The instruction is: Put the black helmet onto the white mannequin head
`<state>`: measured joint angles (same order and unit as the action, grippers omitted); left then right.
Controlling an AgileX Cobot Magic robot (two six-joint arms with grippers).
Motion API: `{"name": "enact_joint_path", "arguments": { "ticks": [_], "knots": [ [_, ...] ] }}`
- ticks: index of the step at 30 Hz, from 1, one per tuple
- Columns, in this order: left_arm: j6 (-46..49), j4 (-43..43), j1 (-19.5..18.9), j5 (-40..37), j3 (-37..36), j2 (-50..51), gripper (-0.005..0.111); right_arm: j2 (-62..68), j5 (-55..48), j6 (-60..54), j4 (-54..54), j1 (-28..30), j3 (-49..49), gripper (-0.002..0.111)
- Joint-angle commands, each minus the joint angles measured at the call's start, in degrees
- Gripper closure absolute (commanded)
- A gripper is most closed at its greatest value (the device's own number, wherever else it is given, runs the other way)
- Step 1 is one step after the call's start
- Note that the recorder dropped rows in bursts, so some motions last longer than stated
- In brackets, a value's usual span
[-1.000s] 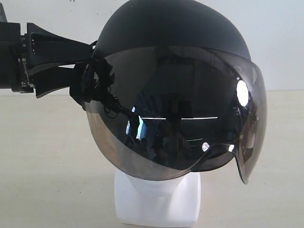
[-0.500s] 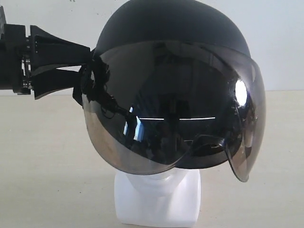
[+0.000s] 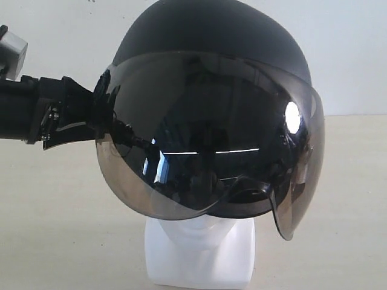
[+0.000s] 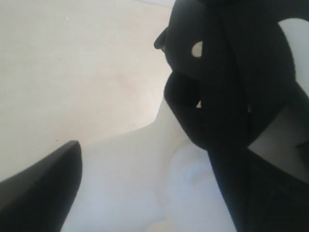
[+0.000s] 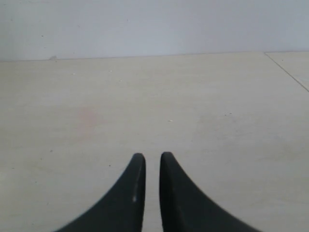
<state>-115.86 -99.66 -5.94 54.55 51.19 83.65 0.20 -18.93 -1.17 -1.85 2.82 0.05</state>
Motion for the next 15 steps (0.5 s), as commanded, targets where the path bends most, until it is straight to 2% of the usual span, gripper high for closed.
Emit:
{"name": "enact_joint_path", "arguments": {
  "ticks": [1, 7, 15],
  "knots": [
    [0.57, -0.28, 0.21, 2.02, -0.1, -0.19, 0.033, -0.2, 0.49, -0.06, 0.08, 0.03, -0.05, 0.096],
    [0.81, 2.19, -0.32, 4.46, 0.01, -0.19, 0.033, -0.2, 0.49, -0.06, 0.08, 0.03, -0.05, 0.096],
    [-0.1, 3.05, -5.84, 8.25, 0.01, -0.31, 0.033, -0.2, 0.49, -0.06, 0.08, 0.03, -0.05, 0.096]
  ]
}}
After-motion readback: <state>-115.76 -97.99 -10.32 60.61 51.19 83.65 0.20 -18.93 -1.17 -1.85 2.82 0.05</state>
